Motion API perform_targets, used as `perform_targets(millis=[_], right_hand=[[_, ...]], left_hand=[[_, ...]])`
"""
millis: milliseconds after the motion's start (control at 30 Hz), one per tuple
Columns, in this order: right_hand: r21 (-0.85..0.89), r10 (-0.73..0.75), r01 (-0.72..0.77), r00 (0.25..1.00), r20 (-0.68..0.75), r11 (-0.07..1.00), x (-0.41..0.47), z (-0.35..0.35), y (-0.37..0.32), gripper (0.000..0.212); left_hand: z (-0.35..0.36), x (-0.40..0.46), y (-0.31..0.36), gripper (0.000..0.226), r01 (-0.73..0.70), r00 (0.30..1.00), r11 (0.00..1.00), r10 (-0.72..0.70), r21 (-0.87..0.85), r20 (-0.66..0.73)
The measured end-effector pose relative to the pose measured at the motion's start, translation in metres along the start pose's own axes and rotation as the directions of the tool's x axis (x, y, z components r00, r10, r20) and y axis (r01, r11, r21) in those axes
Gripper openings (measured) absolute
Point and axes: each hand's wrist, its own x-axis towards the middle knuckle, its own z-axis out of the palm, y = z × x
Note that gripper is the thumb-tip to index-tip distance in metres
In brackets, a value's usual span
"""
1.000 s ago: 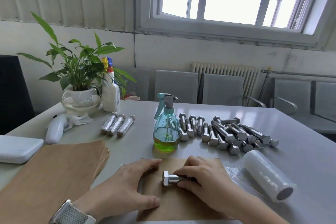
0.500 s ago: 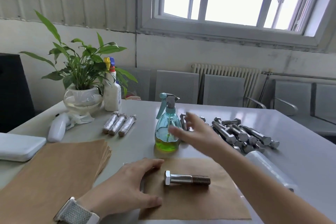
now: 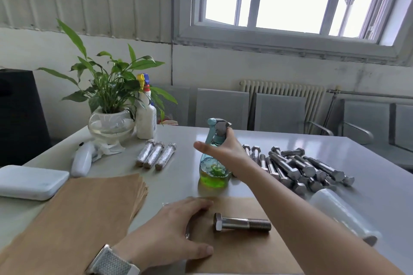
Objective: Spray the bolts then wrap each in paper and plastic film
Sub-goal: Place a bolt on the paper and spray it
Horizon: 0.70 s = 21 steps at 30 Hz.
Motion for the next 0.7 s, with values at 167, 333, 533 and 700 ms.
perform_targets(millis=[167, 333, 533, 700], right_hand=[[-0.313, -0.136, 0.097, 0.985, -0.104, 0.945, -0.016, -0.001, -0.008, 0.070], [-0.568, -0.350, 0.158, 0.904, -0.246, 0.807, -0.042, -0.043, -0.053, 0.074], [-0.965, -0.552, 0.125, 0.834, -0.024, 0.230, -0.104, -0.092, -0.047, 0.067], [-0.997, -0.430, 0.064, 0.899, 0.079, -0.050, -0.130, -0.112, -0.016, 0.067]], left_hand=[[-0.003, -0.002, 0.002, 0.077, -0.008, 1.000, 1.000, 0.008, 0.002, 0.009], [-0.002, -0.002, 0.004, 0.077, -0.011, 1.000, 1.000, 0.010, -0.018, -0.016], [0.001, -0.001, 0.001, 0.078, -0.023, 1.000, 0.999, 0.023, -0.024, -0.014], [0.002, 0.000, -0.001, 0.077, -0.018, 1.000, 0.999, 0.018, -0.037, 0.003]])
